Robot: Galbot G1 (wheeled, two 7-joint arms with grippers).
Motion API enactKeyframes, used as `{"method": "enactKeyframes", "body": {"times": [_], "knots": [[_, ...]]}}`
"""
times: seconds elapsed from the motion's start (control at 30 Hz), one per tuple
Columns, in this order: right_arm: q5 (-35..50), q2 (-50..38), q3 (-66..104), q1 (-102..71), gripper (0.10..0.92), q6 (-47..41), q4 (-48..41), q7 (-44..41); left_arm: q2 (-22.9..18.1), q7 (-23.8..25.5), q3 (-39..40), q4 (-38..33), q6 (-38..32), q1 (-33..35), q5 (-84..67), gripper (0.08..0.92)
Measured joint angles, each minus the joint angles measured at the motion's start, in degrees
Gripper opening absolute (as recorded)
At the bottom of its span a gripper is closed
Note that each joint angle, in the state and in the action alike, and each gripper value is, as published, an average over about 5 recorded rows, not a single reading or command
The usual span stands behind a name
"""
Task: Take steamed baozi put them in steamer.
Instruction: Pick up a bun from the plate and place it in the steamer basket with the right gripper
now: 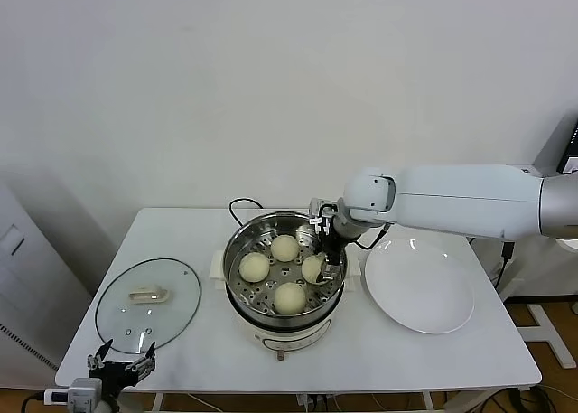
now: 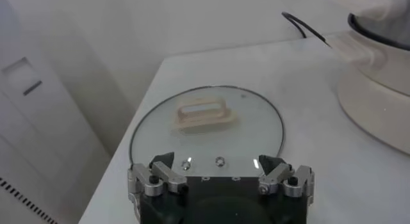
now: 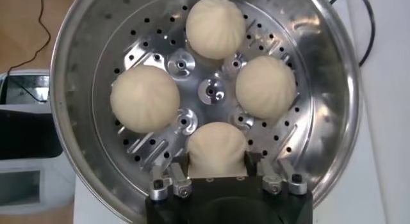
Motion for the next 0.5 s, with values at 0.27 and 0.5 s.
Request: {"method": "enactKeyframes", "body": {"times": [0.27,0.5], "knots": [[0.7,-2.6,4.1,-0.4,0.822,0.6,-1.1,-1.3,-0.1,0.0,-0.4,-0.1,0.0,-0.2,-0.1,0.823],[2.6,-9.2,11.4,-3.3,0.823,2.7,-1.4,-1.0,-0.4,0.0,-1.0,-0.3,0.0,-0.8,-0.2,0.823]]}}
